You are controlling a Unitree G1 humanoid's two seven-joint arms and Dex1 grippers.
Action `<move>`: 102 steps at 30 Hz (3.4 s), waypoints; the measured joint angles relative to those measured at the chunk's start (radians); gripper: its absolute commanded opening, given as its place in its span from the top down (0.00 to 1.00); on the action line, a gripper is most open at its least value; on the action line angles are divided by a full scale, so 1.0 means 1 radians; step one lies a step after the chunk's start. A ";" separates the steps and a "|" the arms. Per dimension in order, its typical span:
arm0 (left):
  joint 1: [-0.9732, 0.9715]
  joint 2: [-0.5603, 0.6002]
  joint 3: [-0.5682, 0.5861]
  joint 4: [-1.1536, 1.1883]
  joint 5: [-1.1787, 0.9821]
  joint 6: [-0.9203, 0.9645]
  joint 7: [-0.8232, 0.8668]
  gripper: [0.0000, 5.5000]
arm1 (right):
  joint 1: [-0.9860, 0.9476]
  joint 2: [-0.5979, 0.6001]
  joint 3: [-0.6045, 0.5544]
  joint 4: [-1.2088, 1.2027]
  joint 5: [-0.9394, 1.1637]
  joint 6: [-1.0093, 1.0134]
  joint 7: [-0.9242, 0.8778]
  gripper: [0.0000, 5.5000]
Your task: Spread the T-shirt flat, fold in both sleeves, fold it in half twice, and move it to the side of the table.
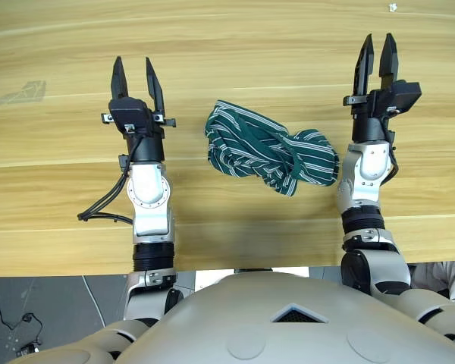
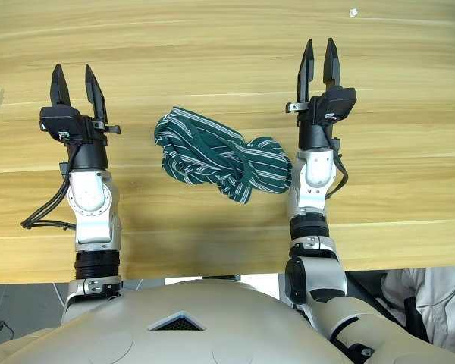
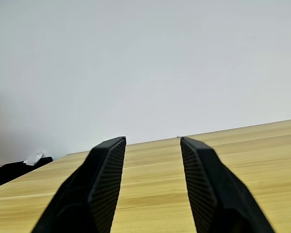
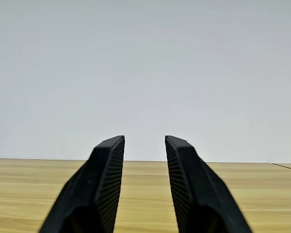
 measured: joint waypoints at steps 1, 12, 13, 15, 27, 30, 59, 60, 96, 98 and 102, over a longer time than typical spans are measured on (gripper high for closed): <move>0.000 0.000 0.000 0.000 0.000 0.000 -0.001 0.62 | 0.000 0.000 0.000 0.000 0.000 0.000 0.000 0.72; 0.054 0.220 -0.114 -0.366 -0.133 0.454 -0.391 0.62 | 0.271 -0.149 0.098 -0.407 0.059 0.245 0.209 0.72; 0.051 0.257 -0.124 -0.396 -0.158 0.523 -0.443 0.62 | 0.318 -0.170 0.112 -0.472 0.060 0.289 0.226 0.72; 0.012 0.339 -0.138 -0.438 -0.214 0.690 -0.555 0.62 | 0.406 -0.236 0.135 -0.611 0.060 0.380 0.274 0.72; -0.433 0.457 -0.220 -0.292 -0.353 1.258 -0.711 0.62 | 0.625 -0.568 0.279 -0.844 -0.033 0.605 0.576 0.72; -0.474 0.453 -0.250 -0.255 -0.346 1.268 -0.712 0.62 | 0.644 -0.598 0.298 -0.844 -0.063 0.628 0.593 0.72; -0.477 0.464 -0.258 -0.181 -0.310 1.157 -0.711 0.50 | 0.593 -0.595 0.277 -0.734 -0.143 0.362 0.538 0.58; -0.477 0.465 -0.258 -0.179 -0.310 1.157 -0.711 0.50 | 0.590 -0.592 0.277 -0.731 -0.147 0.360 0.535 0.58; -0.474 0.476 -0.253 -0.136 -0.273 1.077 -0.727 0.50 | 0.455 -0.496 0.311 -0.594 -0.217 0.348 0.408 0.99; -0.461 0.476 -0.250 -0.142 -0.280 1.077 -0.735 0.50 | 0.431 -0.499 0.297 -0.626 -0.193 0.349 0.411 0.99; -0.435 0.460 -0.208 -0.153 -0.338 1.101 -0.749 0.50 | 0.390 -0.526 0.252 -0.708 -0.100 0.373 0.445 0.99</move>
